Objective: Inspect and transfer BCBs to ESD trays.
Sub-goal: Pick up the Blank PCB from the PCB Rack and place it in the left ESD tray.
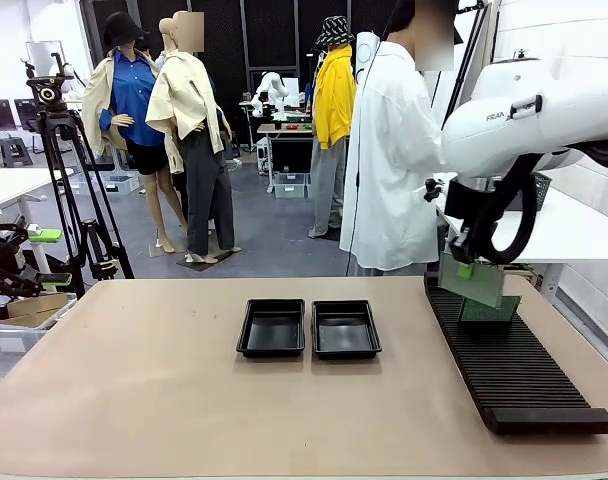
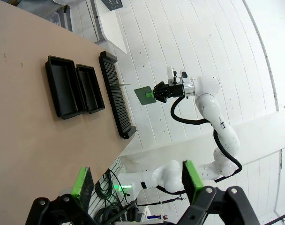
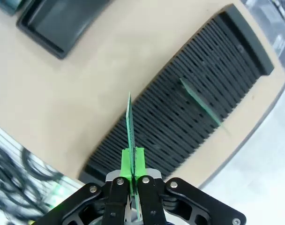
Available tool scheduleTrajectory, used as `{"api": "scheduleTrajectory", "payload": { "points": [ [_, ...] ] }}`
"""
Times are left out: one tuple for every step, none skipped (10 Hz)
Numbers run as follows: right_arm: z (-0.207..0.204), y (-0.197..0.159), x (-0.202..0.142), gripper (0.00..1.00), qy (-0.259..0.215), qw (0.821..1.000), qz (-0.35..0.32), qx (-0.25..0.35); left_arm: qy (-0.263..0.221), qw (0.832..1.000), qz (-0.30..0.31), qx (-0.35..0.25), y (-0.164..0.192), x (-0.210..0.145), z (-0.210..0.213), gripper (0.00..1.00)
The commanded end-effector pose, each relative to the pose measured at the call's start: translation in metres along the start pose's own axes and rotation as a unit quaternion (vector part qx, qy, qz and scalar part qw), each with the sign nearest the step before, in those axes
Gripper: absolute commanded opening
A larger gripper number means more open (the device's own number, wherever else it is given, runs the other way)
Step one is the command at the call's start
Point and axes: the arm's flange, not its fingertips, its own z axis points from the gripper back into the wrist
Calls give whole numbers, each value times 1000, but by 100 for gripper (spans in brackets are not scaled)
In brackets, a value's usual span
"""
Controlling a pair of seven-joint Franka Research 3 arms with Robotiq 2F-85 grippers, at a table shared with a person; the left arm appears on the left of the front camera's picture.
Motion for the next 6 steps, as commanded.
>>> {"api": "scheduleTrajectory", "payload": {
  "points": [
    [1, 22, 20, 0, -25, 995, -94, 14, 0, 1000, -1, 2, 0, 0, 2, 100],
    [-1, 28, 30, 0, -30, 989, -137, 42, 0, 1000, -1, 2, 0, 0, 2, 100],
    [-3, 33, 39, 0, -48, 980, -177, 79, 0, 1000, -1, 2, 0, 0, 2, 100],
    [-7, 38, 48, 0, -58, 971, -199, 115, 0, 1000, -1, 2, 0, 0, 2, 100],
    [-10, 40, 59, 0, -62, 963, -215, 148, 0, 1000, -1, 2, 0, 0, 2, 100],
    [-13, 44, 70, 0, -66, 954, -231, 180, 0, 1000, -1, 2, 0, 0, 2, 100]
  ]
}}
